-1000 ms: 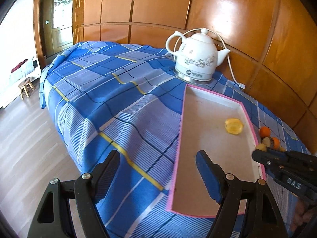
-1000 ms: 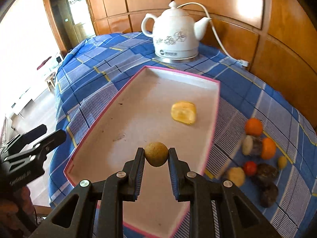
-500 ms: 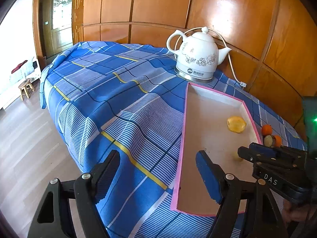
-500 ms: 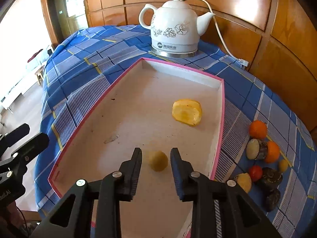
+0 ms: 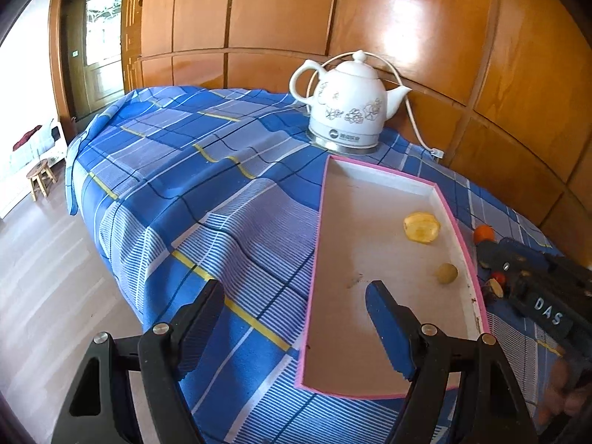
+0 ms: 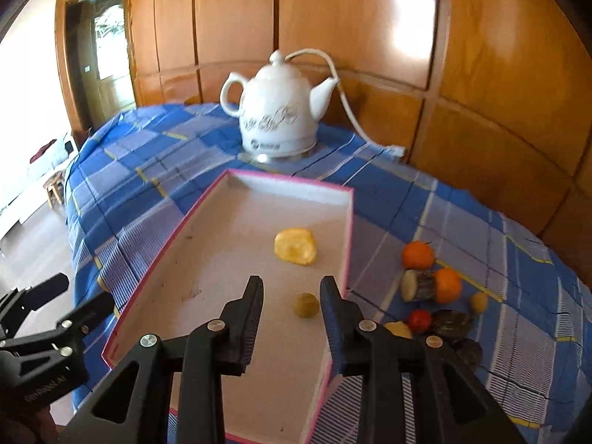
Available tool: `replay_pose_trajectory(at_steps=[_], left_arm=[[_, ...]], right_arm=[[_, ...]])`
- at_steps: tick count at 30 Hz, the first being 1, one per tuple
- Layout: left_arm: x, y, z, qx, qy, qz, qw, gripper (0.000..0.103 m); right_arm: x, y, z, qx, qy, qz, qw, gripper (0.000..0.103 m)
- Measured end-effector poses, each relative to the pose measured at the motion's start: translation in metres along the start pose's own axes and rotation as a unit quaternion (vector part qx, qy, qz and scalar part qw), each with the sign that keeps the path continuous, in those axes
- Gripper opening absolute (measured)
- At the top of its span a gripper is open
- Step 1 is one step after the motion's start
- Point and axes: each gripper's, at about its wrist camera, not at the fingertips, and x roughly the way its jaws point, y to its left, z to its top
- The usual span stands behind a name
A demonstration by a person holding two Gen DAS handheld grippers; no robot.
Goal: Organize fruits
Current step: 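Withdraw the right gripper from the tray back toward the fruit pile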
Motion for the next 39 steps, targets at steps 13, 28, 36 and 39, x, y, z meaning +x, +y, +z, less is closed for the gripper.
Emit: replay_pose_trajectory(at_steps=[13,28,36,39], left_arm=[[-0.011,-0.020,-0.002,0.025,-0.010,-0.010,0.9996,0.079],[-0.019,-0.037,-0.003,0.047,-0.010,-0.013,0.9988,0.079],[-0.019,-0.045,-0.005,0.056,-0.008,-0.015,0.9983,0.079],[-0.019,-0.048,-0.006,0.060,-0.007,-0.016,0.9980,0.079]], right_arm=[[-0.041,-0.004,0.001,-0.017,-0.062,-0.054,0.996,0.033],[-0.064,-0.012,-0.004,-0.029,-0.100,-0.100,0.990,0.033],[-0.067,-0.019,-0.008,-0.027,-0.101,-0.103,0.989,0.033],[-0.067,-0.022,-0.008,-0.030,-0.102,-0.107,0.989,0.034]])
